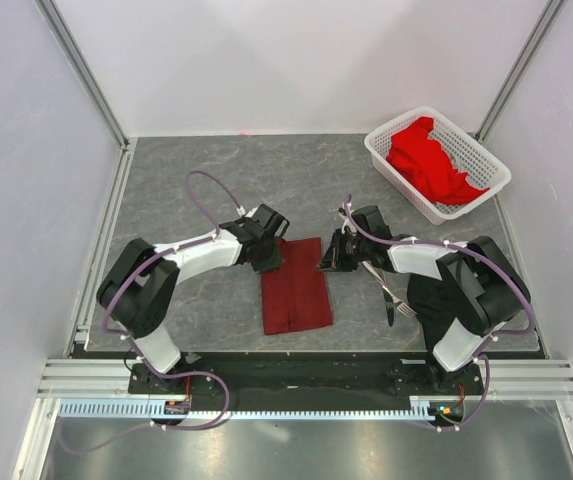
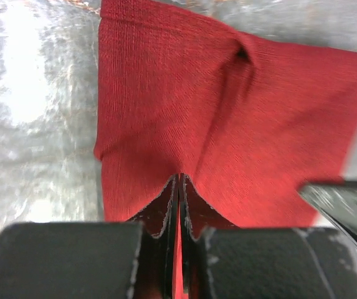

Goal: Fold the napkin into a case and place the utensils inside
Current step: Fold the 2/3-rectangle-folded napkin at the center of the board.

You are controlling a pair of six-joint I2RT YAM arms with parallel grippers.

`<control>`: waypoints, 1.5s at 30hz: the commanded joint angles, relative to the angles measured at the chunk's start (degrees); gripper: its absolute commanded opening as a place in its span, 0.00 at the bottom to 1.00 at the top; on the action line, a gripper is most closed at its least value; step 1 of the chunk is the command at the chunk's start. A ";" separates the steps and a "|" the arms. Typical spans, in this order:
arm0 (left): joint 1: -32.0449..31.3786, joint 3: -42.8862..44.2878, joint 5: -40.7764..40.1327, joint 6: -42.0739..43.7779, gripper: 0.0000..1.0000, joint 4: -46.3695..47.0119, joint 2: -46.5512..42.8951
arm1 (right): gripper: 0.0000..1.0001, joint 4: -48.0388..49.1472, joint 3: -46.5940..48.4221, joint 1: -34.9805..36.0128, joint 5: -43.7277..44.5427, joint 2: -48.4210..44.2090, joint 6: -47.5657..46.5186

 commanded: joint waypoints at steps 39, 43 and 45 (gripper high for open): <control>2.36 -9.04 2.18 0.94 0.07 5.95 -9.72 | 0.00 6.05 8.88 10.42 6.09 5.40 10.49; 2.97 -8.69 3.50 1.21 0.06 6.83 -3.94 | 0.00 5.35 9.58 10.86 6.26 5.66 10.40; 2.97 -9.22 5.07 0.60 0.06 8.75 -2.52 | 0.00 5.35 9.93 11.21 6.35 5.92 10.75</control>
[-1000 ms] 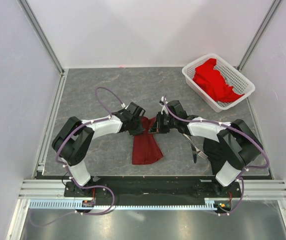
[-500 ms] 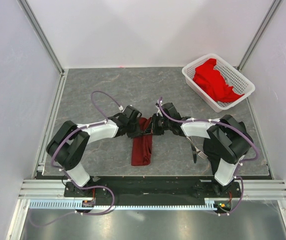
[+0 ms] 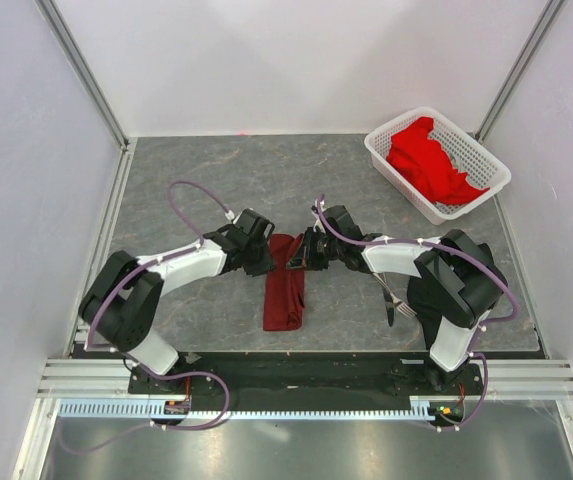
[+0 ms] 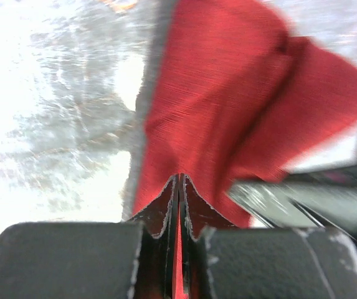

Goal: Fold the napkin into a case and place the utensils inside
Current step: Fold the 2/3-rectangle-folded napkin at the center of the board.

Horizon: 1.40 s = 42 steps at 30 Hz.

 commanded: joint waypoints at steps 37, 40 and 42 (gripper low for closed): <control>0.09 -6.67 1.59 1.01 0.16 2.98 -8.47 | 0.00 4.10 4.24 4.21 2.53 6.75 4.22; 0.09 -6.32 2.11 2.24 0.31 2.28 -11.37 | 0.01 3.84 3.54 4.21 2.89 6.48 3.78; 0.00 -5.62 4.21 3.11 0.37 2.45 -11.99 | 0.04 4.19 3.54 4.21 2.27 6.83 4.56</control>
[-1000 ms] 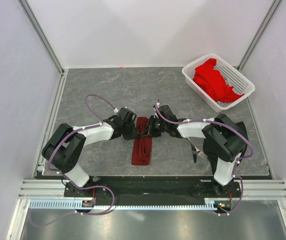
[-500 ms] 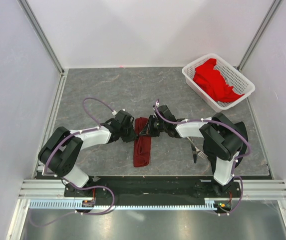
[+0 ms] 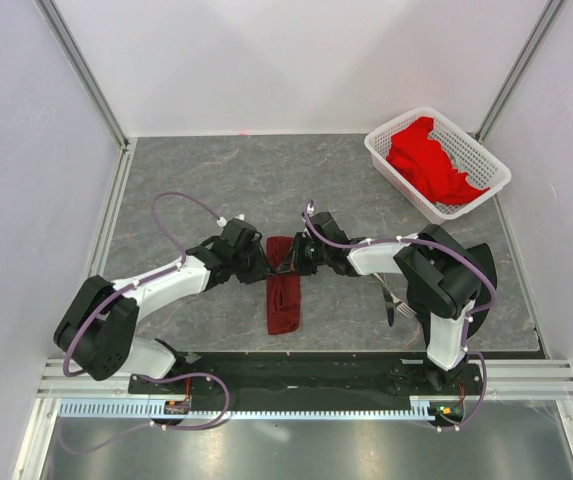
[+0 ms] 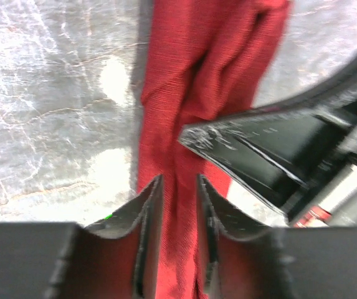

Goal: Fold the napkin into a case and place the utensils inside
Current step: Fold the 2/3-rectangle-folded napkin at the center of the board.

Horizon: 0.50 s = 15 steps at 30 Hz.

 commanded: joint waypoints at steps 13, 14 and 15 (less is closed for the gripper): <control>-4.24 5.13 1.68 5.45 0.42 -6.29 3.41 | 0.25 -1.09 3.24 0.38 -2.13 -1.72 -0.54; -4.33 4.69 1.06 5.45 0.41 -6.56 2.97 | 0.27 -1.43 3.42 0.47 -2.22 -1.81 -0.63; -4.33 3.73 0.27 5.19 0.41 -6.82 2.53 | 0.27 -1.70 3.85 0.39 -2.31 -1.98 -0.98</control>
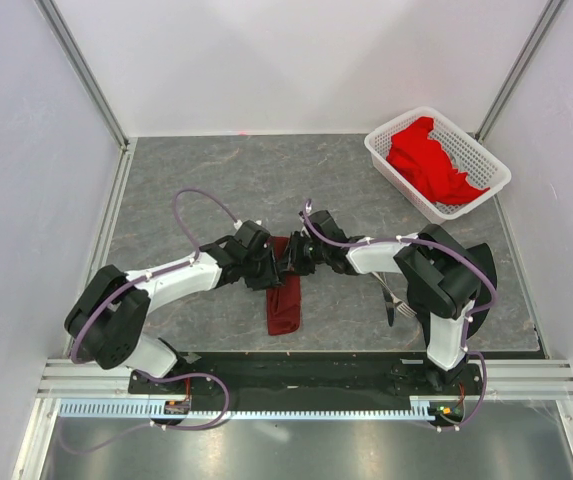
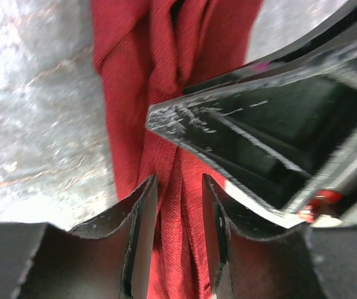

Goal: Fold the napkin into a case and place the utensils inside
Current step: Fold the 2/3-rectangle-folded napkin at the center of the board.

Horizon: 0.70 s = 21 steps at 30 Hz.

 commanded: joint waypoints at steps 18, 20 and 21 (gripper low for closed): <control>-1.23 -5.53 -2.93 -0.84 0.35 -3.79 -7.32 | 0.58 -5.79 0.08 0.54 -4.60 -9.20 -5.82; -1.14 -5.53 -3.20 -1.10 0.34 -3.87 -7.23 | 0.57 -4.92 -2.30 0.89 -5.21 -11.92 -5.38; -1.14 -5.53 -3.11 -1.19 0.33 -3.79 -7.41 | 0.55 -4.39 -4.83 1.15 -5.39 -12.55 -4.94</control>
